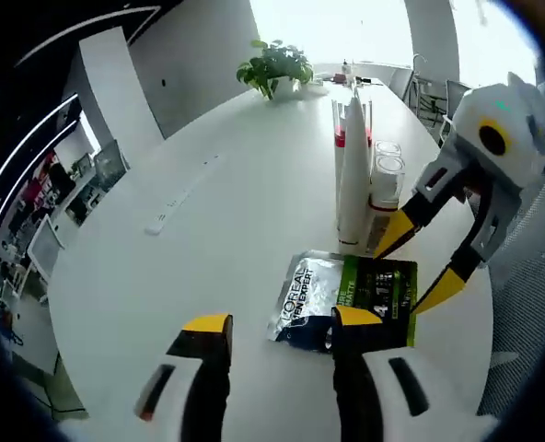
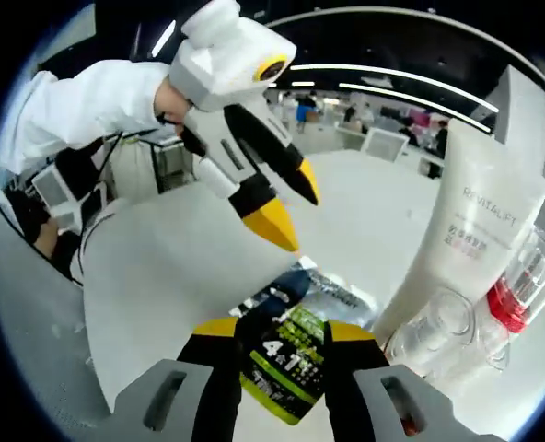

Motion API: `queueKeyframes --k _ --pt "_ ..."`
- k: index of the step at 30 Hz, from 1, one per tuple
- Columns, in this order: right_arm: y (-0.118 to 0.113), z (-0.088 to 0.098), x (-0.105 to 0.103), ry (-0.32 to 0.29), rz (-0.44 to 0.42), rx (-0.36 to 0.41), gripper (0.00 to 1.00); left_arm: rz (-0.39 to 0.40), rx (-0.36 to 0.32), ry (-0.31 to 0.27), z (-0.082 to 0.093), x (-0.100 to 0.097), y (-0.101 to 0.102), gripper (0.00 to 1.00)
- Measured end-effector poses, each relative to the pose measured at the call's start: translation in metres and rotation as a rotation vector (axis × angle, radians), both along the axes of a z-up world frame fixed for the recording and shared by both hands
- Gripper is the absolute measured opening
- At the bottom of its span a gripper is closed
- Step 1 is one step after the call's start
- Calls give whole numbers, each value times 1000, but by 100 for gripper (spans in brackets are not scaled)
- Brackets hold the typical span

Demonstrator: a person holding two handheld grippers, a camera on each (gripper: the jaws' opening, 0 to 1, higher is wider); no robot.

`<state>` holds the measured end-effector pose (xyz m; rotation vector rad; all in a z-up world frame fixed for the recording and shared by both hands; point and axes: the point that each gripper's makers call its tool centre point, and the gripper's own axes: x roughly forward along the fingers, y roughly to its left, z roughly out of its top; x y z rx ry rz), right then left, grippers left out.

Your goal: Arrange the skincare products in the storage area until every visible bottle or jar stands upright without overlapping.

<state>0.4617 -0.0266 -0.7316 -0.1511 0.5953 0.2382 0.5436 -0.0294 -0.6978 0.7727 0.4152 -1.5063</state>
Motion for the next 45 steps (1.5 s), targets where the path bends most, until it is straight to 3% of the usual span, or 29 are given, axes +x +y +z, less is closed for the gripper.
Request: queueKeyframes --k 6,14,19,22,28,33,39,45 --pt "7 9 2 -22 14 38 36 49 -63 1 22 1 9 55" --pt "18 13 1 -30 53 30 44 111 -88 49 26 -9 31 61" --pt "25 10 -1 -5 79 32 59 155 -99 79 26 -10 45 62" --pt "27 11 -2 0 98 9 63 176 -112 81 31 -14 55 64" --pt "20 30 0 -52 89 -10 68 221 -137 89 37 -18 71 67" --pt "19 32 -2 -59 101 -31 73 261 -171 100 42 -24 81 67" --pt "22 51 -10 -106 96 -23 76 274 -184 100 44 -35 90 69" --pt "23 57 -12 -119 85 -25 81 283 -177 100 42 -42 96 74"
